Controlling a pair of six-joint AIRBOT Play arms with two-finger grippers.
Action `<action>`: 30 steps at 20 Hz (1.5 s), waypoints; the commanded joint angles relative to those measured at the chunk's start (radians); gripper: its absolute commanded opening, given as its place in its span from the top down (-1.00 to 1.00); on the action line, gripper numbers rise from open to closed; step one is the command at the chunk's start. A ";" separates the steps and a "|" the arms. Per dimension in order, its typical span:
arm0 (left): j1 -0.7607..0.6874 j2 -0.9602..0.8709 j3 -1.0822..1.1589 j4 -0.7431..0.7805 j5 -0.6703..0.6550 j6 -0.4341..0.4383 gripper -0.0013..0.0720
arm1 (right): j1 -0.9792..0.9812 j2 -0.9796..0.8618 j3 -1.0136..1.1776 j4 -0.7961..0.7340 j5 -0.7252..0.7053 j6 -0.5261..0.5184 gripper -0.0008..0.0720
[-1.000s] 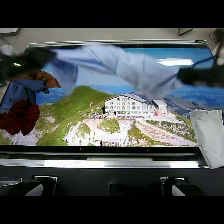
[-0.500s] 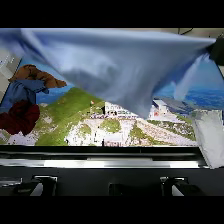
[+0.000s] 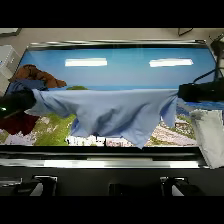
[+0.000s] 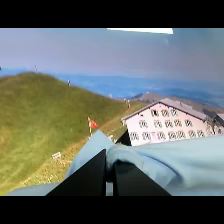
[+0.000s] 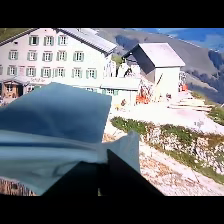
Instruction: Fold the clothes and pants, and hang the long-sleeved shirts on hangers.
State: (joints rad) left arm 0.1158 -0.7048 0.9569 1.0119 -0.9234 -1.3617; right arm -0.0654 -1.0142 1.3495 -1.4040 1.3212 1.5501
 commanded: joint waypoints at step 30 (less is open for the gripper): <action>-0.047 -0.369 -0.199 -0.241 0.033 0.054 0.88 | -0.020 -0.317 -0.652 0.761 -0.316 -0.108 0.88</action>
State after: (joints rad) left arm 0.0673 -1.0740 0.7521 0.7692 -0.8879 -1.3228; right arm -0.0605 -1.3331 0.6453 -0.7055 1.0595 1.4548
